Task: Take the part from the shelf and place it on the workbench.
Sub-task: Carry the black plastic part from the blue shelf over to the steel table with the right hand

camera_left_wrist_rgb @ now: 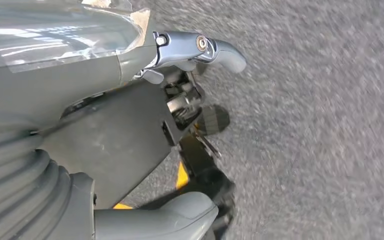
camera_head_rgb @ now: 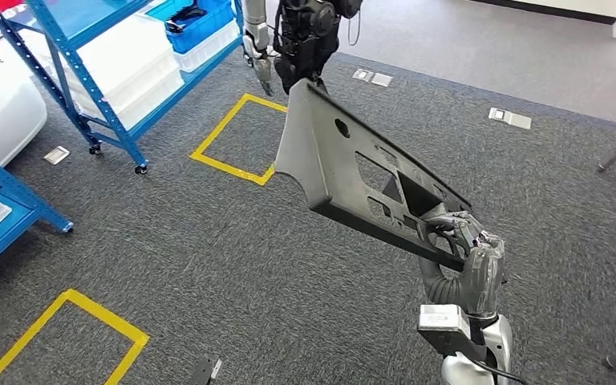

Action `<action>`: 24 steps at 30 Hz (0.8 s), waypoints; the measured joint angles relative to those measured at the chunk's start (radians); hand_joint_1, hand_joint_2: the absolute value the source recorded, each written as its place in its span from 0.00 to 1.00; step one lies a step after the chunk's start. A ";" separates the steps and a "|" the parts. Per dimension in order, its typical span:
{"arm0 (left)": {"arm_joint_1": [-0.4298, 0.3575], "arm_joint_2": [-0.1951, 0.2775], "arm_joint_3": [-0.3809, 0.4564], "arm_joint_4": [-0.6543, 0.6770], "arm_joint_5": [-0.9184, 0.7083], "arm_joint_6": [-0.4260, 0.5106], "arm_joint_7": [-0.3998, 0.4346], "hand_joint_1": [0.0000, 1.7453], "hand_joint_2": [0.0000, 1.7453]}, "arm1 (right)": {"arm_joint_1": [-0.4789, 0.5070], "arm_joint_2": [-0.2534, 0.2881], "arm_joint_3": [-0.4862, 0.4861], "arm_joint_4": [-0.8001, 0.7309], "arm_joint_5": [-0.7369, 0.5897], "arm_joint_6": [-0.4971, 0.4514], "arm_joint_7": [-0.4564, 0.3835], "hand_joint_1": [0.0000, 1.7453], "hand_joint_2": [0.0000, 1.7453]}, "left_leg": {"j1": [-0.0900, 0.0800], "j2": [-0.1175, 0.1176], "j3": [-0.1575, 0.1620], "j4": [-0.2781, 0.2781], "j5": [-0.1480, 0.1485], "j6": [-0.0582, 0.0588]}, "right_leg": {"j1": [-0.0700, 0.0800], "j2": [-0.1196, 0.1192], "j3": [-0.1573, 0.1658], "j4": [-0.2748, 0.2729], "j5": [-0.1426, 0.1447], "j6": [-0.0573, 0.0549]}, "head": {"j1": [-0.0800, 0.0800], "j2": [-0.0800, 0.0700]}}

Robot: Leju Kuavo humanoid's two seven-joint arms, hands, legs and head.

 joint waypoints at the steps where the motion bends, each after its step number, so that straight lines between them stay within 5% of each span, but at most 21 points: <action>1: 0.001 0.000 0.000 0.000 0.000 0.000 0.000 0.00 1.00 | 0.000 0.000 0.000 0.000 -0.001 0.002 0.000 1.00 1.00 | 0.001 -0.026 -0.032 0.070 -0.036 0.000 | 0.004 0.012 -0.001 0.000 0.001 -0.006 | -0.001 0.000; 3: 0.004 0.000 0.000 0.000 0.000 0.000 0.000 0.00 1.00 | 0.000 0.001 0.000 0.000 -0.002 0.005 0.000 1.00 1.00 | 0.001 -0.044 -0.089 0.180 -0.072 0.004 | 0.012 0.038 -0.003 0.000 0.003 -0.012 | -0.003 0.000; 4: 0.004 0.001 0.000 0.000 0.000 0.000 0.000 0.00 1.00 | 0.001 0.001 0.000 0.000 -0.003 0.006 0.000 1.00 1.00 | 0.000 -0.046 -0.096 0.187 -0.062 0.008 | 0.016 0.053 -0.004 0.000 0.004 -0.014 | -0.003 0.000; 6: 0.003 0.002 0.000 0.000 0.000 0.001 0.000 0.00 1.00 | 0.001 0.002 0.000 0.000 -0.003 0.007 0.000 1.00 1.00 | -0.003 -0.062 -0.055 0.092 0.004 0.023 | 0.020 0.082 -0.001 0.000 0.005 -0.015 | -0.003 0.000; 8: 0.002 0.003 0.000 0.000 0.000 0.002 0.000 0.00 1.00 | -0.001 0.003 0.000 0.000 -0.004 0.009 0.000 1.00 1.00 | -0.007 -0.107 0.004 -0.034 0.056 0.038 | 0.022 0.105 -0.001 0.001 0.007 -0.013 | -0.001 0.000; 10: 0.000 0.004 0.000 0.000 0.000 0.002 0.001 0.00 1.00 | -0.004 0.003 0.000 0.000 -0.005 0.011 0.000 1.00 1.00 | -0.013 -0.127 0.026 -0.082 0.065 0.043 | 0.018 0.123 -0.007 0.001 0.011 -0.005 | -0.002 0.000; 12: -0.003 0.003 0.000 -0.001 0.000 0.002 0.001 0.00 1.00 | -0.005 0.004 0.000 0.000 -0.005 0.013 0.000 1.00 1.00 | -0.016 -0.104 0.031 -0.094 0.074 0.047 | 0.014 0.134 -0.016 -0.001 0.017 0.006 | -0.005 0.000; 14: -0.005 0.001 0.000 -0.002 0.001 0.002 0.001 0.00 1.00 | -0.007 0.003 0.000 0.000 -0.005 0.013 0.000 1.00 1.00 | -0.014 -0.080 0.039 -0.115 0.086 0.052 | 0.018 0.096 -0.039 0.032 0.001 0.010 | -0.003 0.000; 16: -0.003 0.001 0.000 -0.002 0.001 0.001 0.001 0.00 1.00 | -0.012 0.003 0.001 0.001 -0.005 0.014 0.000 1.00 1.00 | -0.014 -0.051 0.043 -0.124 0.091 0.055 | 0.019 0.042 -0.095 0.138 -0.048 0.007 | -0.001 0.000; 18: -0.002 0.000 0.000 -0.002 0.002 0.001 0.002 0.00 1.00 | -0.014 0.003 0.001 0.002 -0.005 0.014 -0.001 1.00 1.00 | -0.015 -0.020 0.041 -0.124 0.090 0.054 | 0.015 0.025 -0.152 0.255 -0.091 0.014 | 0.000 0.000; 19: -0.001 0.000 0.000 -0.002 0.002 0.000 0.003 0.00 1.00 | -0.014 0.003 0.001 0.004 -0.005 0.014 -0.001 1.00 1.00 | -0.015 -0.005 0.040 -0.123 0.089 0.053 | 0.012 0.021 -0.159 0.272 -0.093 0.022 | 0.001 0.000; 20: -0.002 0.000 0.000 -0.002 0.005 -0.002 0.005 0.00 1.00 | -0.013 0.002 0.001 0.005 -0.005 0.014 -0.001 1.00 1.00 | -0.015 0.009 0.040 -0.123 0.088 0.051 | 0.008 0.016 -0.144 0.247 -0.079 0.033 | 0.001 0.000; 22: -0.002 0.000 0.000 -0.002 0.010 -0.007 0.010 0.00 1.00 | -0.015 0.001 0.002 0.006 -0.006 0.014 -0.001 1.00 1.00 | -0.014 0.032 0.043 -0.119 0.082 0.041 | 0.000 -0.020 -0.068 0.110 -0.033 0.052 | 0.001 0.000; 24: -0.002 0.001 0.000 -0.002 0.015 -0.012 0.013 0.00 1.00 | -0.017 0.000 0.003 0.008 -0.009 0.014 -0.003 1.00 1.00 | -0.017 0.050 0.045 -0.112 0.072 0.027 | 0.001 -0.053 -0.012 0.009 -0.003 0.050 | 0.000 0.000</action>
